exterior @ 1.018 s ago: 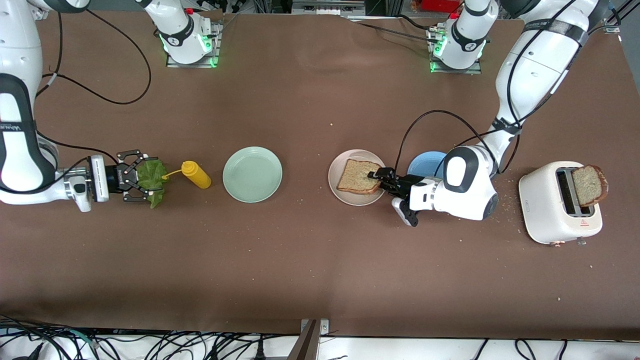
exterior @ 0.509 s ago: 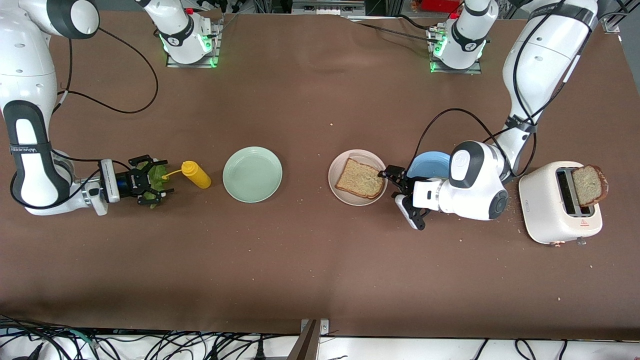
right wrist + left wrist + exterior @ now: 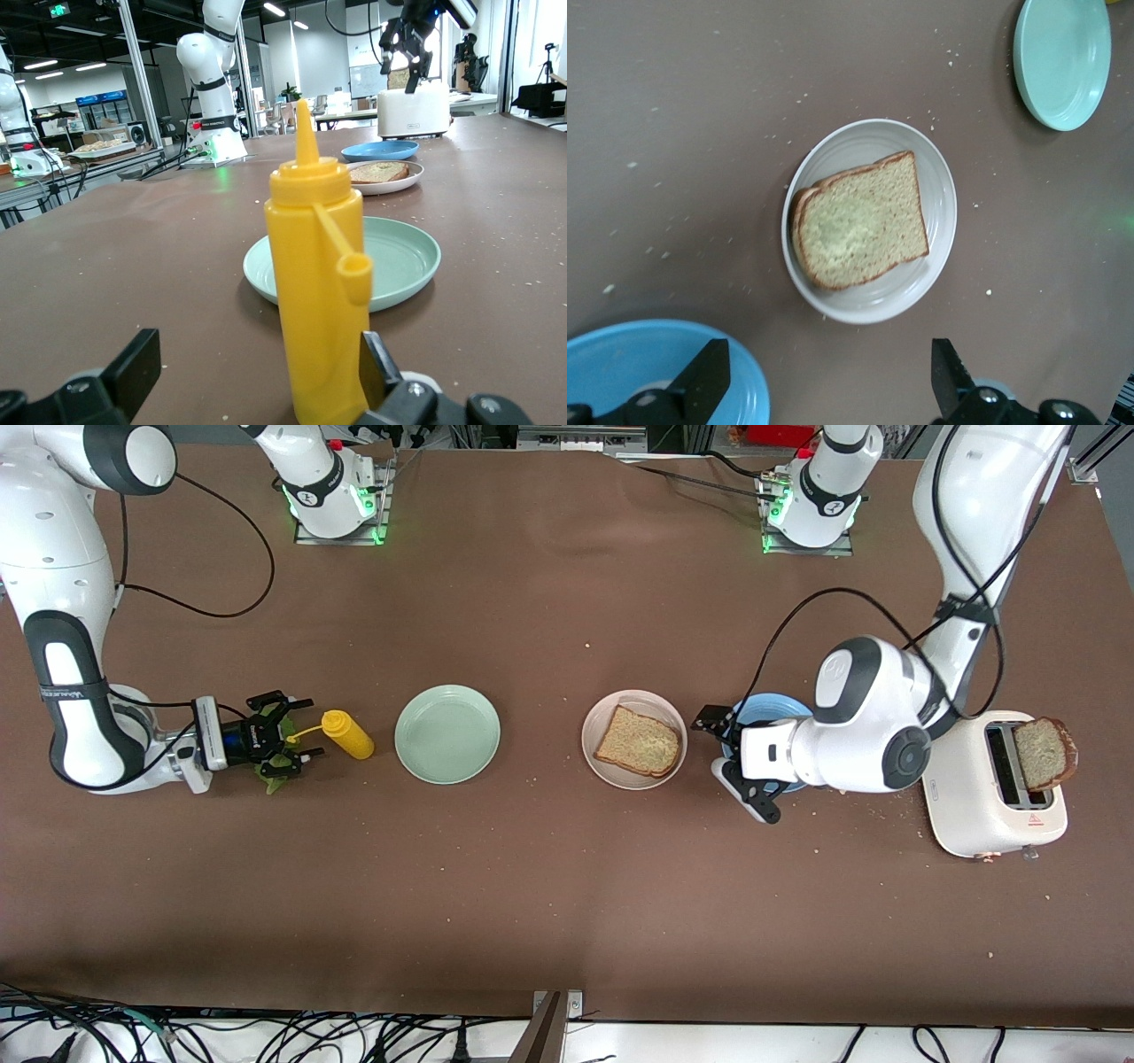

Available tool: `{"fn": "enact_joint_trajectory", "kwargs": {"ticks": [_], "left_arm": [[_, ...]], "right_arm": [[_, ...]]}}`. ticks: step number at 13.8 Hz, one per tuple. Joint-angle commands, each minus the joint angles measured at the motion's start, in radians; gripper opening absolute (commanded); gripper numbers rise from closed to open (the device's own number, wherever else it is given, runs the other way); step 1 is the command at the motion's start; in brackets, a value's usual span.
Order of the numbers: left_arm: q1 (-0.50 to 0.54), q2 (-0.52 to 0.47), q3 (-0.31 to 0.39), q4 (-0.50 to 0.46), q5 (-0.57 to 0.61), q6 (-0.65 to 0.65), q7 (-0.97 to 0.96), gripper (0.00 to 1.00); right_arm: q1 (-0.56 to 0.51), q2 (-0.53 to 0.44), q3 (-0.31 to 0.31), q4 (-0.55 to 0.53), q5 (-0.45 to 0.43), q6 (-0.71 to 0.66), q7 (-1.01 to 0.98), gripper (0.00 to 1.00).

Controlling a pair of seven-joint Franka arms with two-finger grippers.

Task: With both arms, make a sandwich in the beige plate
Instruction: 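Lift the mustard with the right gripper while the left gripper withdraws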

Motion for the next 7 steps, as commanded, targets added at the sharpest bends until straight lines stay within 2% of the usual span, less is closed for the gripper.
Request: {"fn": "enact_joint_trajectory", "kwargs": {"ticks": [1, 7], "left_arm": [[0.0, -0.062, 0.01, 0.051, 0.076, -0.12, -0.094, 1.0], [0.005, -0.068, 0.01, 0.212, 0.272, -0.283, -0.163, 1.0]], "right_arm": [[-0.014, -0.03, 0.009, -0.063, 0.041, 0.029, -0.041, 0.99], [0.006, -0.02, 0.01, -0.067, 0.084, 0.048, -0.041, 0.99]]}}
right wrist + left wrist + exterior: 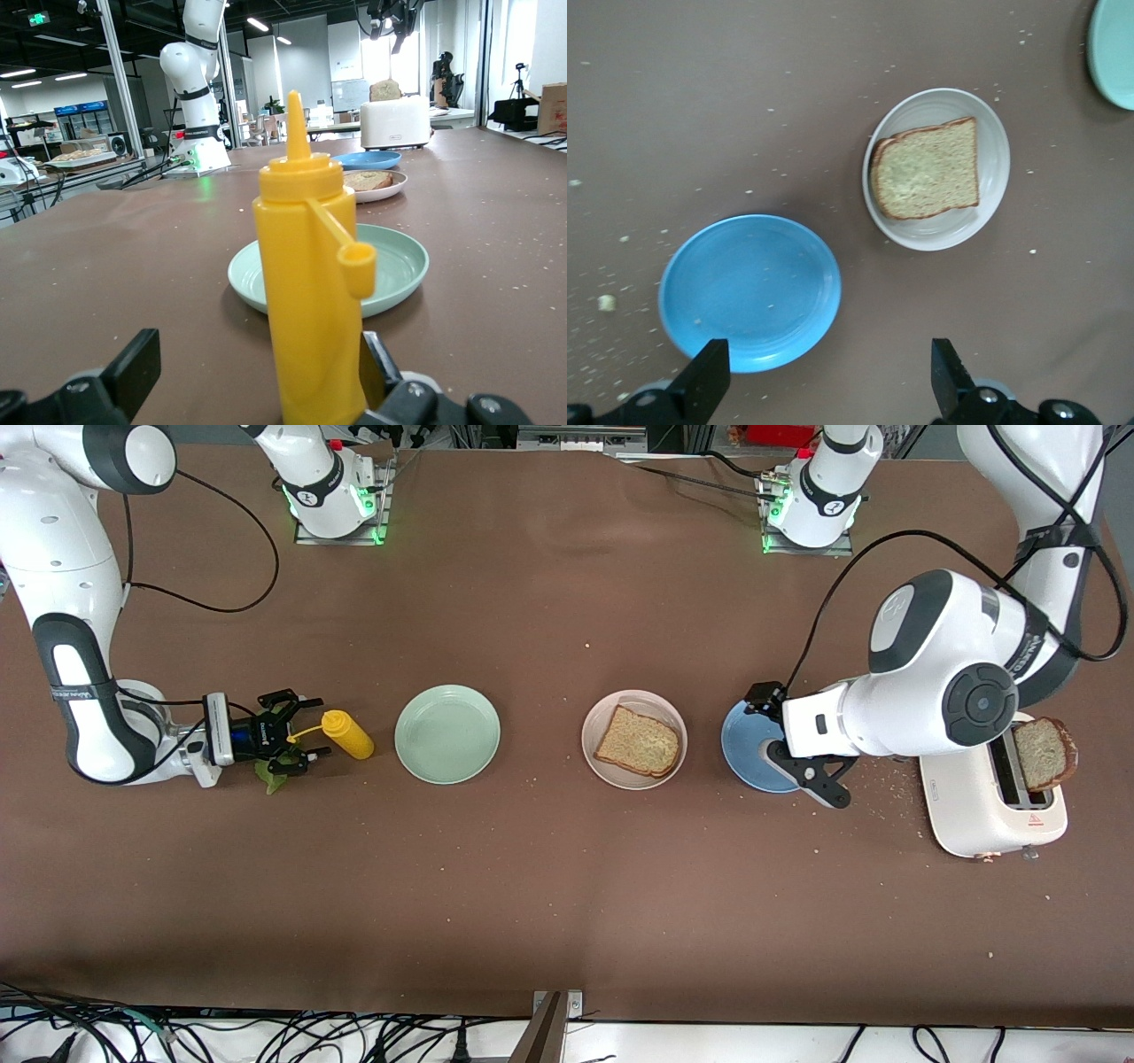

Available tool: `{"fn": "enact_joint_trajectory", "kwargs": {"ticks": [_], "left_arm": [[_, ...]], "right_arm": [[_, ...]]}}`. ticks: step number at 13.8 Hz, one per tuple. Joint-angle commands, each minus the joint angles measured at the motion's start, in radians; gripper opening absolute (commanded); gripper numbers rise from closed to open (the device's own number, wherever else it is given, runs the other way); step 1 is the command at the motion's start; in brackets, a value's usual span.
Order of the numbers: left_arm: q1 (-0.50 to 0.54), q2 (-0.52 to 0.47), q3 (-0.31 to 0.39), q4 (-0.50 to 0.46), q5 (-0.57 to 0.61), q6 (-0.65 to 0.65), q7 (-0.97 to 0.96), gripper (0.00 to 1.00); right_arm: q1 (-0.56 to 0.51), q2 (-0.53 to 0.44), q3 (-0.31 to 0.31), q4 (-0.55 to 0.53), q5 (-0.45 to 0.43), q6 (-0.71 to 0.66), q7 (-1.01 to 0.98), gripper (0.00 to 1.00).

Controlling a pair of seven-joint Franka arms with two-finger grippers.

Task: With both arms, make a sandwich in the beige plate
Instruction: 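Lift the mustard with the right gripper while the left gripper withdraws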

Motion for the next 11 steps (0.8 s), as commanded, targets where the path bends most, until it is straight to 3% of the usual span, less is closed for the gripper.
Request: {"fn": "enact_joint_trajectory", "kwargs": {"ticks": [1, 7, 11], "left_arm": [[-0.002, 0.004, 0.003, 0.064, 0.068, -0.061, -0.019, 1.0], [0.001, -0.103, 0.001, 0.073, 0.247, -0.093, -0.021, 1.0], [0.047, -0.109, 0.01, 0.141, 0.252, -0.126, -0.018, 1.0]], "right_arm": [[0.009, -0.017, 0.008, -0.035, 0.033, 0.027, -0.021, 0.99], [0.048, -0.004, 0.008, -0.032, 0.076, 0.052, -0.02, 0.99], [0.068, -0.004, 0.008, -0.028, 0.105, 0.055, -0.005, 0.99]]}}
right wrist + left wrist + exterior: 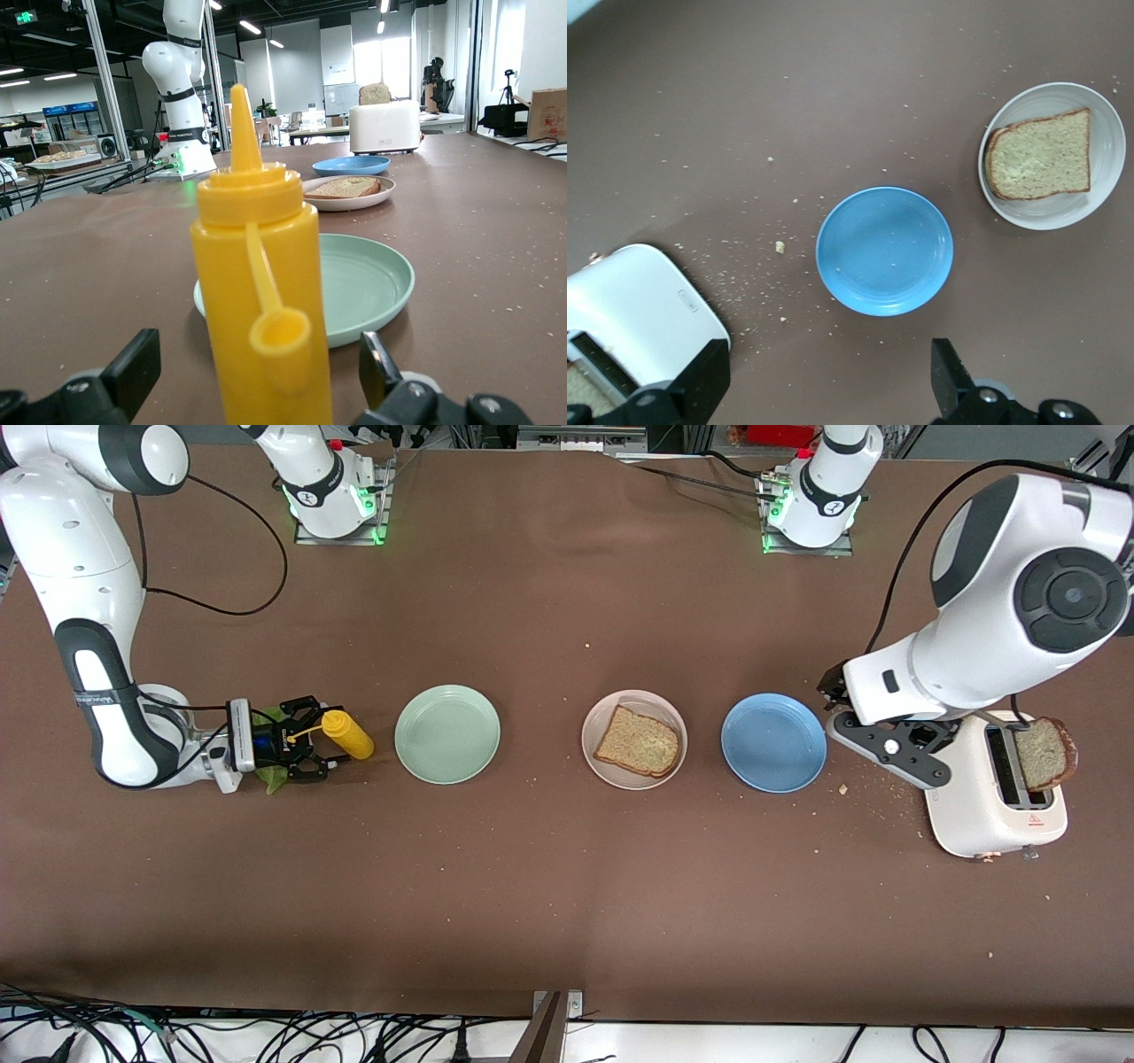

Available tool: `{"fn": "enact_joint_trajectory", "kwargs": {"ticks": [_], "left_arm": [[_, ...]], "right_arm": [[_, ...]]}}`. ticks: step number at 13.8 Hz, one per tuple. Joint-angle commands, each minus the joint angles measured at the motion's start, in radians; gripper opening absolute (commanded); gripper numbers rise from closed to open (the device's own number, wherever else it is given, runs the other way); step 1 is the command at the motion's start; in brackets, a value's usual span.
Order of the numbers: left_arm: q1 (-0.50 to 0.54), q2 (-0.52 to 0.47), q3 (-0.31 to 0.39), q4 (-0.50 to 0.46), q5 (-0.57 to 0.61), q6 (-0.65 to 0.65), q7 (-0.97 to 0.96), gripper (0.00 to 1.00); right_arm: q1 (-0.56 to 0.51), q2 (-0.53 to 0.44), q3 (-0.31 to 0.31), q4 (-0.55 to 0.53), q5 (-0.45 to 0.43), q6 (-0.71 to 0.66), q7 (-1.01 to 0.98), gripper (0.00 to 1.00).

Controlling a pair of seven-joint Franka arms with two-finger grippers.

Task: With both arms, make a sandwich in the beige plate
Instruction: 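Lift the mustard with the right gripper while the left gripper withdraws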

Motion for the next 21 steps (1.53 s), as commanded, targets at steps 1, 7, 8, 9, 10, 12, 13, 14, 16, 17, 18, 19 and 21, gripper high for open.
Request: {"fn": "enact_joint_trajectory", "kwargs": {"ticks": [1, 7, 8, 9, 10, 12, 13, 14, 16, 17, 18, 19, 21], "left_arm": [[0.034, -0.004, 0.004, 0.055, 0.024, -0.041, -0.002, 1.0], [0.074, -0.03, 0.014, 0.118, 0.018, -0.059, -0.049, 1.0], [0.075, -0.056, 0.011, 0.118, 0.013, -0.079, -0.066, 1.0], [0.077, -0.076, 0.013, 0.11, 0.013, -0.091, -0.109, 1.0], [0.08, -0.105, 0.02, 0.093, 0.012, -0.109, -0.141, 1.0], [0.086, -0.168, 0.03, 0.005, 0.005, -0.105, -0.149, 1.0], [0.091, -0.209, 0.063, -0.051, -0.028, -0.093, -0.146, 1.0], [0.086, -0.252, 0.109, -0.11, -0.091, -0.058, -0.141, 1.0], [0.063, -0.327, 0.183, -0.233, -0.165, -0.009, -0.14, 1.0], [0.043, -0.347, 0.194, -0.266, -0.163, 0.002, -0.141, 1.0], [0.028, -0.369, 0.195, -0.289, -0.162, 0.002, -0.152, 1.0], [0.025, -0.379, 0.195, -0.307, -0.157, 0.004, -0.154, 1.0], [0.008, -0.381, 0.215, -0.309, -0.156, 0.004, -0.154, 1.0]], "right_arm": [[0.021, -0.006, -0.002, -0.013, 0.039, 0.015, 0.0, 0.98], [0.048, -0.006, -0.002, 0.018, 0.027, 0.036, 0.054, 0.0], [0.048, -0.007, -0.002, 0.021, 0.025, 0.033, 0.084, 0.0], [0.048, -0.009, -0.002, 0.03, 0.022, 0.027, 0.119, 0.0], [0.053, -0.01, -0.002, 0.054, 0.001, 0.021, 0.147, 0.0], [0.056, -0.026, -0.001, 0.096, -0.041, 0.021, 0.266, 0.0], [0.063, -0.038, 0.001, 0.128, -0.082, 0.019, 0.335, 0.0], [0.079, -0.058, 0.002, 0.154, -0.111, 0.018, 0.409, 0.0], [0.135, -0.099, 0.001, 0.215, -0.169, 0.019, 0.585, 0.0], [0.163, -0.118, 0.001, 0.252, -0.208, 0.019, 0.691, 0.0], [0.194, -0.136, 0.002, 0.29, -0.243, 0.019, 0.782, 0.0], [0.223, -0.153, 0.001, 0.323, -0.271, 0.021, 0.864, 0.0], [0.302, -0.162, 0.002, 0.395, -0.332, 0.019, 1.015, 0.0]]}}
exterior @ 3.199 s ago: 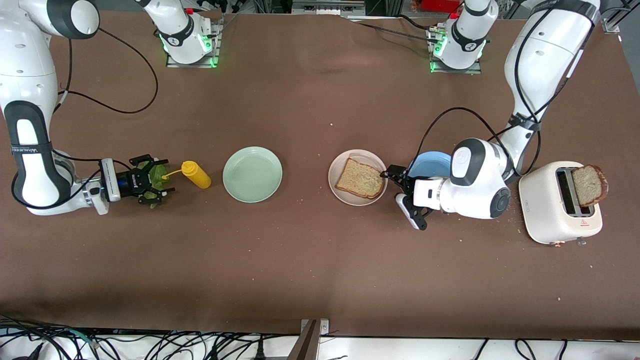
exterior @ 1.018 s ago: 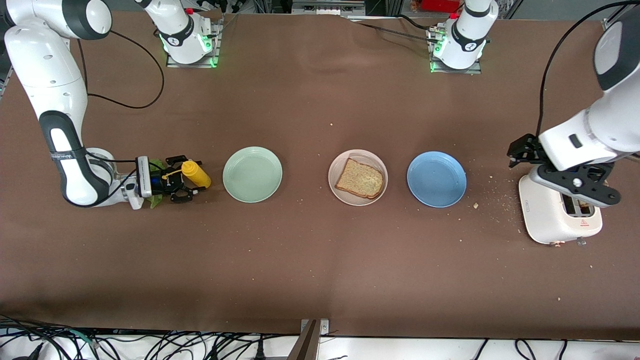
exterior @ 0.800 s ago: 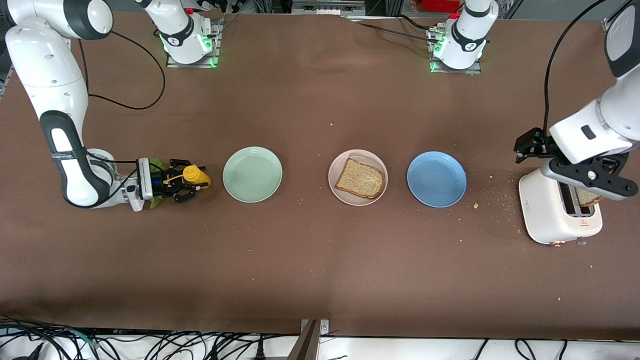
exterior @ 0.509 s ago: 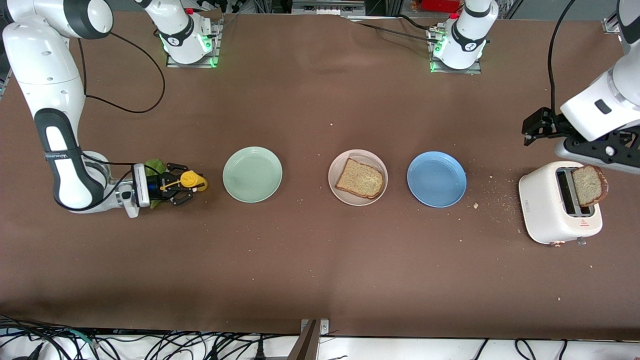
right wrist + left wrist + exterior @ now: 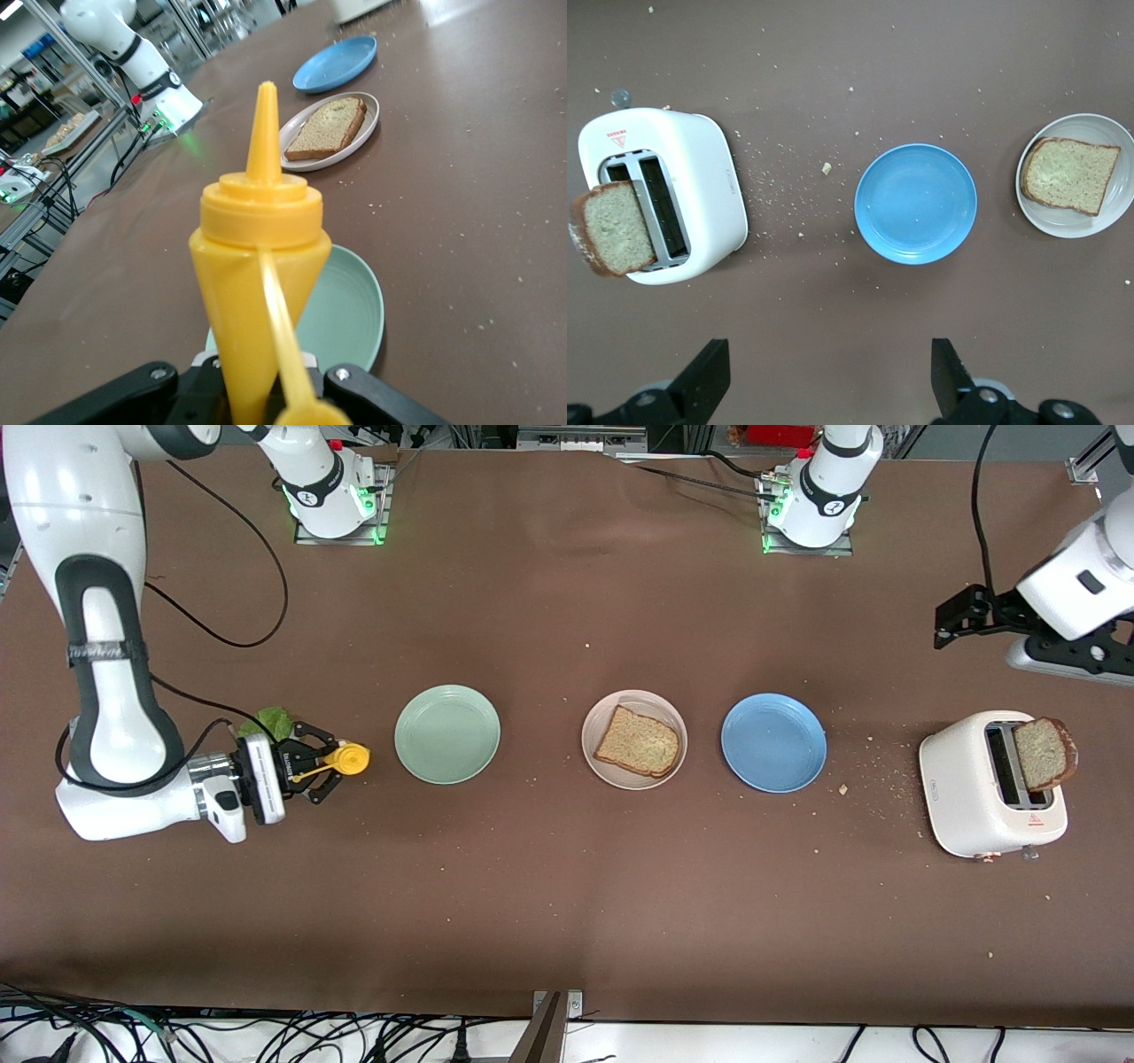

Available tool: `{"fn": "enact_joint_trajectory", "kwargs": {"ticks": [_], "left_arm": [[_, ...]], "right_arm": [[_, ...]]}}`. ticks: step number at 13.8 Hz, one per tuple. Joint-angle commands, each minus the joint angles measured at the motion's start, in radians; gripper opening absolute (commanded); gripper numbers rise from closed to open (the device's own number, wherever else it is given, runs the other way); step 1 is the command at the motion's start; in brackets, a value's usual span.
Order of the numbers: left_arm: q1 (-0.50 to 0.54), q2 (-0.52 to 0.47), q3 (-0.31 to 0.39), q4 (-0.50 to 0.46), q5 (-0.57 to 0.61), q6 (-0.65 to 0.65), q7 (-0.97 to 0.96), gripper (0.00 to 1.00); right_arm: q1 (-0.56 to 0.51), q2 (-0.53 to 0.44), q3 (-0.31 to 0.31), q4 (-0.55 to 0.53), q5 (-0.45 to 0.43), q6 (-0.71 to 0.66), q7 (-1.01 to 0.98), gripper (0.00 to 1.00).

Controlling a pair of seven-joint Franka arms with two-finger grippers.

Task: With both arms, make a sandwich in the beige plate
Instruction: 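Move the mustard bottle with the right gripper over the beige plate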

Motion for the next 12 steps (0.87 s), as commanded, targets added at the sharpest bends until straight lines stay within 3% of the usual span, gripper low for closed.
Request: {"fn": "enact_joint_trajectory", "kwargs": {"ticks": [1, 4, 7, 12], "left_arm": [[-0.05, -0.049, 0.054, -0.046, -0.006, 0.029, -0.008, 1.0], [-0.04, -0.043, 0.08, -0.029, -0.017, 0.026, -0.002, 1.0], [-0.04, -0.037, 0.078, -0.012, -0.012, 0.019, -0.03, 1.0], [-0.04, -0.037, 0.078, -0.006, -0.009, 0.015, -0.06, 1.0]], "right_arm": [[0.113, -0.009, -0.007, 0.11, -0.099, -0.01, 0.213, 0.0], [0.274, -0.007, -0.009, 0.219, -0.25, -0.001, 0.446, 0.0], [0.397, -0.007, -0.015, 0.239, -0.372, 0.048, 0.594, 0.0], [0.629, 0.002, -0.015, 0.241, -0.75, 0.077, 0.844, 0.0]]}}
